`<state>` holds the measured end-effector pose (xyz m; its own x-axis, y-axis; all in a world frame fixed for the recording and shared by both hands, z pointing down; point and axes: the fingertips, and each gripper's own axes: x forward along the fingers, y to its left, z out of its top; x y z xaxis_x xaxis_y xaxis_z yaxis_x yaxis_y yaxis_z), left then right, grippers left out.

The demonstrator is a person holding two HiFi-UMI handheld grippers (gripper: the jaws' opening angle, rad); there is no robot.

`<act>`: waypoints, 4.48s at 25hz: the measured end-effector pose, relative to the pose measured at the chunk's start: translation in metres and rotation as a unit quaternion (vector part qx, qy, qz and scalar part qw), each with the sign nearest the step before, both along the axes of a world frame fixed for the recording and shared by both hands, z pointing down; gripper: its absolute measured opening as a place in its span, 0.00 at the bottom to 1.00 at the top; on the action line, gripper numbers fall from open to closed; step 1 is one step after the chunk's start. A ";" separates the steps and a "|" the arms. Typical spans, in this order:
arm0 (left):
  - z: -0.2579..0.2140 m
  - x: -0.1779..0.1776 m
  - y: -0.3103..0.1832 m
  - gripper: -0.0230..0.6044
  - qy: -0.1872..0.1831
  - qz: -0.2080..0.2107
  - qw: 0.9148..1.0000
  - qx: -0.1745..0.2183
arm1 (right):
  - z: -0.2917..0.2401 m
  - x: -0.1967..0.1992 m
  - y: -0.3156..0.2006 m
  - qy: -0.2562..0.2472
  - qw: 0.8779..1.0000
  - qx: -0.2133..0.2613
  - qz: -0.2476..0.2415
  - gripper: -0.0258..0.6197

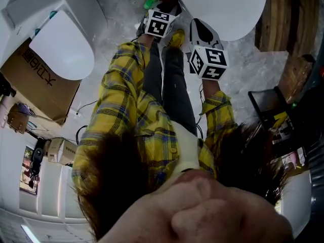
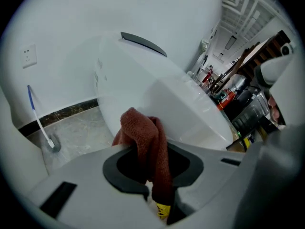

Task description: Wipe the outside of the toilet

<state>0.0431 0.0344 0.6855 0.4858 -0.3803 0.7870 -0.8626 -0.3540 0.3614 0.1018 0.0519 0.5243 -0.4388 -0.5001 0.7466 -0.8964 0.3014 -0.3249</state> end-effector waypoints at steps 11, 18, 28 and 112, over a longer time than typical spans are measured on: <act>0.008 0.041 0.047 0.19 0.011 0.035 0.999 -0.024 | -0.002 0.021 0.024 -0.002 1.000 0.002 0.011 0.08; -0.001 0.059 0.069 0.19 0.013 0.084 0.996 -0.029 | -0.006 0.027 0.028 -0.003 1.000 0.005 0.016 0.08; -0.044 0.035 0.069 0.19 0.008 0.112 0.993 0.022 | -0.015 0.010 0.008 0.003 1.000 0.012 0.001 0.08; 0.049 -0.097 -0.150 0.19 -0.028 0.001 0.994 0.103 | 0.055 -0.089 -0.086 -0.027 0.999 -0.019 -0.027 0.08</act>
